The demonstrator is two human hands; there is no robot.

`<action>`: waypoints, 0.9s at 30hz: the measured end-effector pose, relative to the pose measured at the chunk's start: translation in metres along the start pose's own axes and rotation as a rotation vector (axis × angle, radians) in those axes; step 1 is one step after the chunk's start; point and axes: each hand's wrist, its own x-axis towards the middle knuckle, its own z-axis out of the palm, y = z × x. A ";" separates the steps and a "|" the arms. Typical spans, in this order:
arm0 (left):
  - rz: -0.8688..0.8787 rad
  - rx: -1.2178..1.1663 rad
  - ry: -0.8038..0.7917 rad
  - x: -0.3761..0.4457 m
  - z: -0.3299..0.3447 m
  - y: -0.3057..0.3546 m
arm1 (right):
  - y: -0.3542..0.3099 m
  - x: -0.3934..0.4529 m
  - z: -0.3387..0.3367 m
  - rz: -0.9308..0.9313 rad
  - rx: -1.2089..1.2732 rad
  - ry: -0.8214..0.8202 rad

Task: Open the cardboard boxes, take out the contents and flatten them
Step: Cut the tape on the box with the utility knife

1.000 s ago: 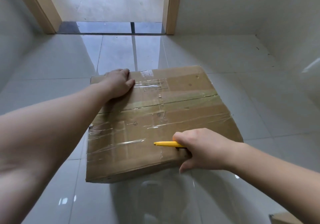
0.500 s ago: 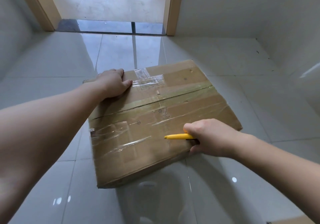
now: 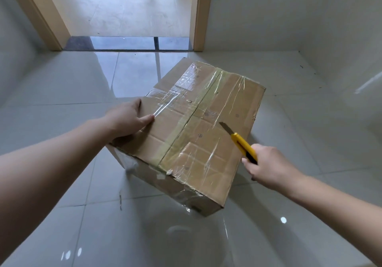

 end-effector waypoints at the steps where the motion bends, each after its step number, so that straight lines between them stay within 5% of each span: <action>1: 0.003 0.002 -0.001 0.000 0.001 0.000 | -0.004 -0.010 0.001 0.007 0.014 -0.024; 4: 0.016 0.011 -0.004 0.003 0.002 0.000 | -0.025 -0.040 0.000 -0.017 0.062 -0.119; 8: 0.012 0.028 -0.005 0.004 0.003 -0.002 | -0.055 -0.062 0.007 -0.168 -0.212 -0.266; 16: 0.044 0.089 0.023 -0.001 0.010 0.011 | -0.031 -0.037 -0.004 -0.209 -0.310 -0.230; 27: 0.301 0.193 -0.110 -0.052 0.059 0.113 | 0.108 0.018 -0.058 0.258 -0.246 0.245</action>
